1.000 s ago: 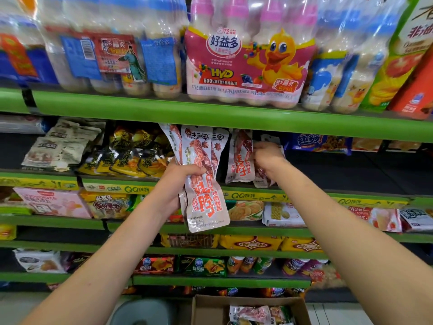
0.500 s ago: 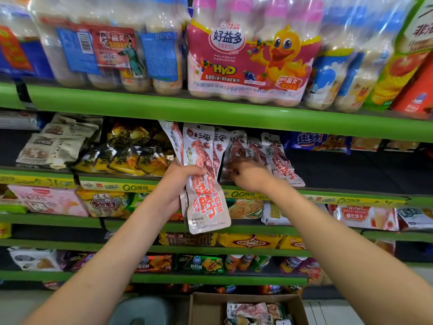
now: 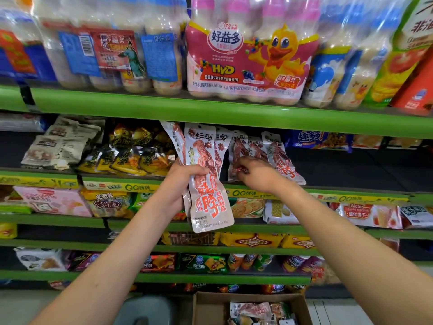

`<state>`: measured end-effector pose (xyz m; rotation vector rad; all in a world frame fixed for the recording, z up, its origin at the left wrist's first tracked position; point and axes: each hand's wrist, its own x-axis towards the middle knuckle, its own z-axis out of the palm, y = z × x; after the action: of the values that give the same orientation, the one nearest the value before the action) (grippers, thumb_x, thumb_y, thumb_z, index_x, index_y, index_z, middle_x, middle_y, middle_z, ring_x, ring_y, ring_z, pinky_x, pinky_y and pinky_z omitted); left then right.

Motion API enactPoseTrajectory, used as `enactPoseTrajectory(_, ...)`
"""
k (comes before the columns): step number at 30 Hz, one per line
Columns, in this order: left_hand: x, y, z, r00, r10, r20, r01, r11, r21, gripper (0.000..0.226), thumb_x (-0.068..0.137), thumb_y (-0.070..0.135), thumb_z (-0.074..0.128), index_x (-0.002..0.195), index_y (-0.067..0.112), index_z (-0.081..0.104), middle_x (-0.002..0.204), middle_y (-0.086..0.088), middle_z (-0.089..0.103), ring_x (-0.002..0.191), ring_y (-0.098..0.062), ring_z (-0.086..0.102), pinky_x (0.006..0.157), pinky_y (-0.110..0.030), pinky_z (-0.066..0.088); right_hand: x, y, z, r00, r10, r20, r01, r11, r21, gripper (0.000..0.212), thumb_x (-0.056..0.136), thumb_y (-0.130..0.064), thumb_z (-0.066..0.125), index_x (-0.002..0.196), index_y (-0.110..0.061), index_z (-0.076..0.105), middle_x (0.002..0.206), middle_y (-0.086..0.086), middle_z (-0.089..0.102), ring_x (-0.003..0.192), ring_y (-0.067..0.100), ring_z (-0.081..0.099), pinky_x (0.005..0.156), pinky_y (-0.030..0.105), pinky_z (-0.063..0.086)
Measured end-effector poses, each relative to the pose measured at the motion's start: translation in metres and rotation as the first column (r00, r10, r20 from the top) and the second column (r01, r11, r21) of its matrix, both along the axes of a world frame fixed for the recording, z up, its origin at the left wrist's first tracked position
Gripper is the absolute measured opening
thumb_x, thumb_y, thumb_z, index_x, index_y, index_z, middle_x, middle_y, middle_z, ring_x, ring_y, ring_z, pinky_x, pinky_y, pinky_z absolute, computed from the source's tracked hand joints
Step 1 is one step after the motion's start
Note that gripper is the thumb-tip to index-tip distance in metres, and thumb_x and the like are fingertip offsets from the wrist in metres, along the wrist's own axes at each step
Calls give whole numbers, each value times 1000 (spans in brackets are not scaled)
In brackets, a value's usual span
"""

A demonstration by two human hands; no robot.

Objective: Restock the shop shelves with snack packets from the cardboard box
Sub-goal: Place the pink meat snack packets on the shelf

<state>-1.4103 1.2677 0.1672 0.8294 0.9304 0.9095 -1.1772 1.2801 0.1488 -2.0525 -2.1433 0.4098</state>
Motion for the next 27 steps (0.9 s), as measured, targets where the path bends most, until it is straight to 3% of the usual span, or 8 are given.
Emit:
enactPoseTrajectory(5,-3,0,-1,1000,-3,5,3,1000,11,55,81,-2,68,131,1,48,88,-15,73,72,-27,74,61,-33,59,-4,-6,4,1000,20,-6,-19,992,128,34,96,-30,52,128,-21,59,130,5,56,115,25,56,97,36,45)
enactPoseTrajectory(8,-3,-1,-3,1000,-4,11,4,999,33,53,81,-3,68,131,2,51,94,-16,74,76,-28,75,63,-33,59,-28,-20,17,943,-12,-333,87,974,210,26,98,-43,50,104,-23,65,99,-1,68,81,15,64,66,30,47)
enactPoseTrajectory(10,0,-1,-3,1000,23,21,-24,998,51,51,80,-6,67,127,7,52,96,-16,75,77,-28,75,63,-34,59,-45,-34,26,785,-71,-616,140,988,64,33,92,-56,54,92,-25,66,82,-10,71,70,6,66,66,29,54)
enactPoseTrajectory(12,1,-1,-3,997,67,26,-69,995,73,50,80,-9,66,124,9,52,92,-15,75,74,-28,74,62,-36,60,-57,-47,28,737,-78,-671,85,996,-22,39,83,-63,62,88,-24,63,70,-19,67,59,-3,60,60,17,51)
enactPoseTrajectory(15,2,-1,-5,995,88,44,-93,990,105,54,79,-10,67,127,9,52,103,-19,73,85,-35,73,69,-46,61,-68,-60,25,729,-73,-681,64,997,-38,39,75,-55,76,84,-20,59,75,-6,65,67,6,58,65,29,51)
enactPoseTrajectory(18,2,-3,-6,994,103,44,-107,990,96,56,80,-6,69,130,9,52,112,-21,71,94,-39,71,76,-50,60,-76,-66,24,679,-71,-730,79,997,-24,31,81,-38,77,75,-15,58,77,10,64,71,16,60,72,43,53)
enactPoseTrajectory(22,-3,-6,-7,993,83,81,-87,994,58,56,80,11,74,133,7,55,119,-22,69,101,-39,69,87,-52,57,-76,-70,27,454,-124,-882,105,991,-86,26,89,-11,69,73,-11,50,84,27,62,77,32,63,81,61,52)
enactPoseTrajectory(27,-14,-7,-3,996,43,72,-48,996,69,72,72,30,79,136,9,54,117,-17,71,105,-37,69,95,-54,53,-70,-71,29,283,-170,-944,92,984,-150,30,94,-2,60,72,-12,42,92,28,57,87,38,59,74,52,51)
